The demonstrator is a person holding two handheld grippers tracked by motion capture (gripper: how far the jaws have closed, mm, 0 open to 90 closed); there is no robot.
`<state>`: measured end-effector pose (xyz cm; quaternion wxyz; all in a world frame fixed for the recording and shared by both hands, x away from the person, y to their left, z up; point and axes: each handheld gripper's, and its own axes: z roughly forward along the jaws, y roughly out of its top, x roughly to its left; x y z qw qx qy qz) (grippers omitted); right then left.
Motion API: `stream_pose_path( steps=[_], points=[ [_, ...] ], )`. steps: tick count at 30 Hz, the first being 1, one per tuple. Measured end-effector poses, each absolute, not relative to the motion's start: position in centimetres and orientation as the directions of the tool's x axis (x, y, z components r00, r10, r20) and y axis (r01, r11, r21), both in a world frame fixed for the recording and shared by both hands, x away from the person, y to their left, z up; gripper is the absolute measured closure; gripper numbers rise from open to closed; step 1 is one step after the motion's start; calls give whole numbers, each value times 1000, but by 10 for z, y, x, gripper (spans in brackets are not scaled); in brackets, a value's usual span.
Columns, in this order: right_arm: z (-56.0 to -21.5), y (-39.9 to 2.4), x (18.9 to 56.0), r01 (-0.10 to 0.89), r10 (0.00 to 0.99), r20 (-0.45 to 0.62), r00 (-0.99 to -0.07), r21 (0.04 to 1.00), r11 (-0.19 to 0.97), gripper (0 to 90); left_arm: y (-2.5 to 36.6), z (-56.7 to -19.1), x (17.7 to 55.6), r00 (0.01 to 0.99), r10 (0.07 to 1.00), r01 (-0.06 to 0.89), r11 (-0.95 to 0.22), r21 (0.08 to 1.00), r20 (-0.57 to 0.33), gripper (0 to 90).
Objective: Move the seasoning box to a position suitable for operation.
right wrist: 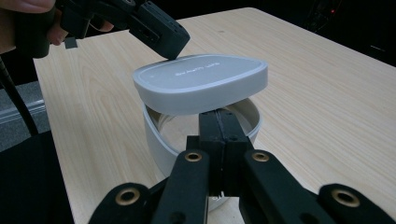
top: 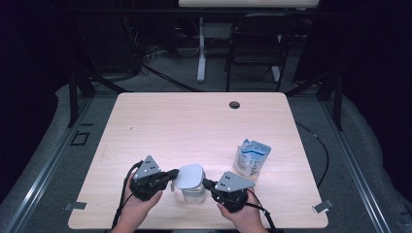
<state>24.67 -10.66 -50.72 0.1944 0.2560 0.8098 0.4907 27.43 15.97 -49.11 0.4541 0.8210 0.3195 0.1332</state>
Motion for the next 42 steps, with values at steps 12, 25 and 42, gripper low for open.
stream_pose_path(
  steps=[12, 25, 42],
  points=[
    [-506, -106, 247, 220, 605, -69, -793, 894, 390, 900, 161, -492, 275, 757, 649, 408, -374, 833, -80, 900],
    [-501, -104, 247, 204, 600, -79, -796, 898, 389, 900, 163, -493, 275, 750, 656, 415, -377, 828, -77, 900],
    [-499, -102, 248, 197, 599, -87, -796, 898, 392, 900, 161, -503, 276, 748, 661, 428, -411, 805, -60, 900]
  ],
)
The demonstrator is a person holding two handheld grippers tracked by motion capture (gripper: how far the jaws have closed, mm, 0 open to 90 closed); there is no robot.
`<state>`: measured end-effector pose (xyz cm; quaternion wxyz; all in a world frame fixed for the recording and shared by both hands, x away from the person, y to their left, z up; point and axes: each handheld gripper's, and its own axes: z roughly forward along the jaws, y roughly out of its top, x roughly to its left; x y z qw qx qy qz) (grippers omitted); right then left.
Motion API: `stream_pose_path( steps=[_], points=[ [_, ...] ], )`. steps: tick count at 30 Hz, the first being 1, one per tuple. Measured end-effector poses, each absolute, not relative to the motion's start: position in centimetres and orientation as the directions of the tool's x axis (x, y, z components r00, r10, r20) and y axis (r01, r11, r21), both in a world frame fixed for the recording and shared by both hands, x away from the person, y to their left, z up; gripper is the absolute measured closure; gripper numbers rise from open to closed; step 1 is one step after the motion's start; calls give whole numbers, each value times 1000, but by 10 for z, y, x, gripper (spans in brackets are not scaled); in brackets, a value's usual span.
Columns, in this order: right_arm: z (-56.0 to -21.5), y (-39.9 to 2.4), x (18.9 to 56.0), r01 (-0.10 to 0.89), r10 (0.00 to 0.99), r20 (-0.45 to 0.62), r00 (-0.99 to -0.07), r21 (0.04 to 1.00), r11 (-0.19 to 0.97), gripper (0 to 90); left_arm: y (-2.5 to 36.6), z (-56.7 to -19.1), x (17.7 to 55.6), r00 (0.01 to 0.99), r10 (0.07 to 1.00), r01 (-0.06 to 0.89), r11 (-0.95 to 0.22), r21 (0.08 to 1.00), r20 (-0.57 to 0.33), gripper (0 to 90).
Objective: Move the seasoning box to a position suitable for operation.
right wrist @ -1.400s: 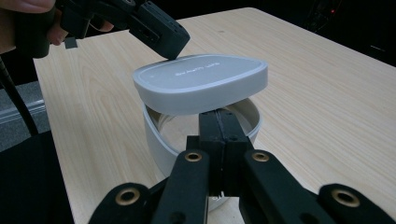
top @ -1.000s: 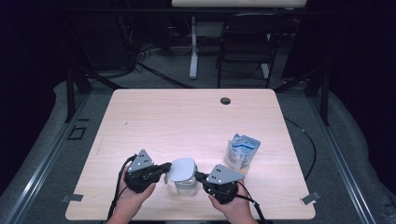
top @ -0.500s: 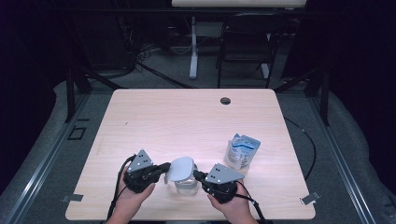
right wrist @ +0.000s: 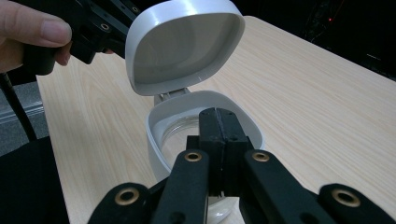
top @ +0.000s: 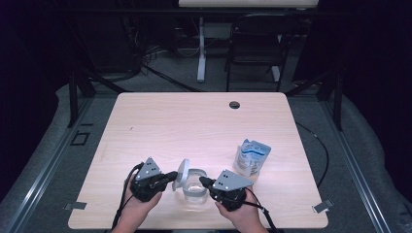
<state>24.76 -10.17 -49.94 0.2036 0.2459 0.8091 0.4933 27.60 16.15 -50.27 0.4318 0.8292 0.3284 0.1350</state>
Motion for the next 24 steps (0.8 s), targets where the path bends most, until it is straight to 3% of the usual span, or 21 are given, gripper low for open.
stream_pose_path(
  steps=[24],
  points=[
    [-498, -101, 247, 192, 600, -91, -795, 900, 390, 900, 166, -506, 278, 788, 615, 404, -481, 778, -29, 900]
  ],
)
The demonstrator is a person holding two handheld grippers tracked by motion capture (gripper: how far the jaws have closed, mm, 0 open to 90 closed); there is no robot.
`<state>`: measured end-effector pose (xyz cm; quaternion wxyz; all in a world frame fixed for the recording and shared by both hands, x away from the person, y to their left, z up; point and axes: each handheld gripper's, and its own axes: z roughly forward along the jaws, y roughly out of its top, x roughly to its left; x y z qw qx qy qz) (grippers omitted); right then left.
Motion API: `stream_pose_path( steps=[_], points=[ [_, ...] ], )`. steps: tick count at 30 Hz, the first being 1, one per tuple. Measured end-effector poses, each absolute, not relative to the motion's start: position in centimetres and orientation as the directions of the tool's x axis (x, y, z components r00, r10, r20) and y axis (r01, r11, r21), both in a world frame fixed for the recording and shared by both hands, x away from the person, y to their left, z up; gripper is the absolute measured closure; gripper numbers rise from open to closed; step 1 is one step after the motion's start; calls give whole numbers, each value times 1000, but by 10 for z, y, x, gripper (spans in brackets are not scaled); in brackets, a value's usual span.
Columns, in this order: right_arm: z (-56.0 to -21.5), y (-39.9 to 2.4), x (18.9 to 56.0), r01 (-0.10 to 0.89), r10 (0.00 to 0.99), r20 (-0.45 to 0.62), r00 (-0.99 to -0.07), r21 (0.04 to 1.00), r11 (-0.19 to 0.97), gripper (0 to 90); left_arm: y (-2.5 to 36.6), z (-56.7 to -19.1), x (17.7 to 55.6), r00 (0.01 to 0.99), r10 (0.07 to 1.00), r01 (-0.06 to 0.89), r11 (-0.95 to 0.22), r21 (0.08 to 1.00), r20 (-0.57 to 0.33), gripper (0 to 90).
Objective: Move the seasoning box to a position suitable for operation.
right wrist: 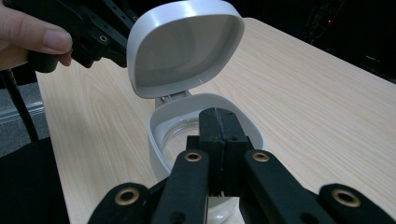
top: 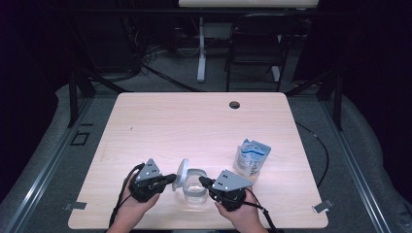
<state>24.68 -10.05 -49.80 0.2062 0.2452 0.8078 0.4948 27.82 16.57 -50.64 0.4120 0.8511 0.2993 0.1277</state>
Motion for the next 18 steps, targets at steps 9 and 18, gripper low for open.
stream_pose_path(
  steps=[9, 18],
  points=[
    [-498, -101, 247, 192, 601, -90, -794, 901, 389, 900, 166, -510, 279, 790, 613, 410, -496, 766, -26, 900],
    [-499, -103, 247, 194, 605, -91, -791, 900, 390, 900, 167, -511, 280, 782, 623, 414, -480, 774, -32, 900]
  ],
)
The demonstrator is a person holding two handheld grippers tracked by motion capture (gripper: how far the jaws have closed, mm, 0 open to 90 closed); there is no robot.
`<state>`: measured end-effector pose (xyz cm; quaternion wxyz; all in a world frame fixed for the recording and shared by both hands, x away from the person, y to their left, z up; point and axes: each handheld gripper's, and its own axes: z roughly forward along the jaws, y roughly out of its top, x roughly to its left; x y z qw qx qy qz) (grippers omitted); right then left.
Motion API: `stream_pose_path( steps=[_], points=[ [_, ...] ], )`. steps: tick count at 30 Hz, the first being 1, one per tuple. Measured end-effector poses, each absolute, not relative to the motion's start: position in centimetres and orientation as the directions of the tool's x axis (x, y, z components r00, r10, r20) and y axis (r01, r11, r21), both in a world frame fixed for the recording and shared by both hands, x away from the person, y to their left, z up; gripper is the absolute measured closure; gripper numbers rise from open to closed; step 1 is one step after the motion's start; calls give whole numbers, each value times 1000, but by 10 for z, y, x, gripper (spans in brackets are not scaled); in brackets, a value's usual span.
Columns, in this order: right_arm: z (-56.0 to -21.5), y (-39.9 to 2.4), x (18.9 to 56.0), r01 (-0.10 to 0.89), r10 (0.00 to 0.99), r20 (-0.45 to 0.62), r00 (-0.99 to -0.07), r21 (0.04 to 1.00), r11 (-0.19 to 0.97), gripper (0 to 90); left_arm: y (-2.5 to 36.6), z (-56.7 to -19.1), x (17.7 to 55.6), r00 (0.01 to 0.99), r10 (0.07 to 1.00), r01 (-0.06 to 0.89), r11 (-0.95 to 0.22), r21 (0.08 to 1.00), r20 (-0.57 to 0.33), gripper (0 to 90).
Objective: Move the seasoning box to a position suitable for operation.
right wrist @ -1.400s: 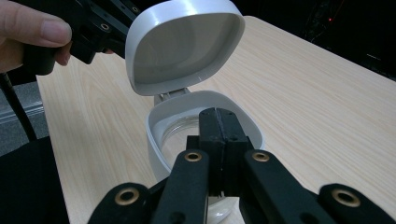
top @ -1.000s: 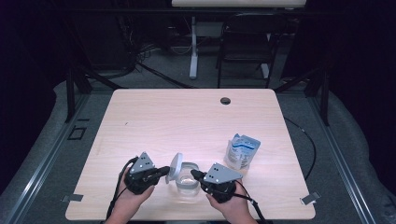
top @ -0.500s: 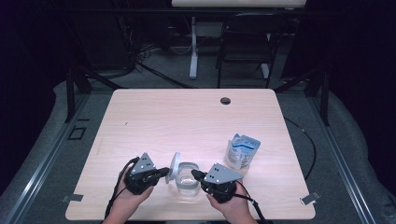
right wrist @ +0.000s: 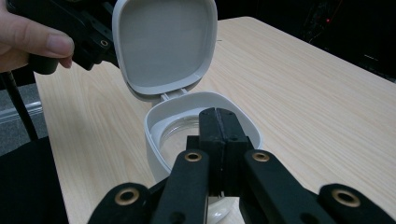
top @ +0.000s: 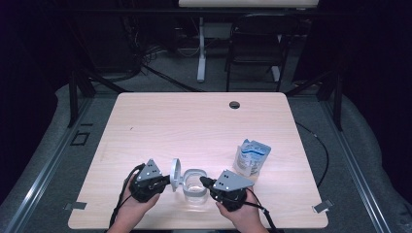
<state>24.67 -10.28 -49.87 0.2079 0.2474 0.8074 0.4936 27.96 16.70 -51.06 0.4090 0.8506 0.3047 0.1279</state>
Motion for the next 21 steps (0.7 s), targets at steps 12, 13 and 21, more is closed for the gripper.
stream_pose_path(
  steps=[12, 13, 21],
  points=[
    [-499, -107, 247, 199, 612, -86, -786, 903, 382, 896, 175, -511, 281, 760, 648, 425, -452, 784, -38, 900],
    [-499, -107, 246, 200, 613, -85, -785, 902, 382, 894, 175, -511, 281, 756, 654, 429, -445, 786, -42, 900],
    [-503, -115, 244, 206, 627, -81, -775, 905, 372, 840, 182, -513, 284, 735, 675, 444, -405, 800, -67, 822]
  ],
)
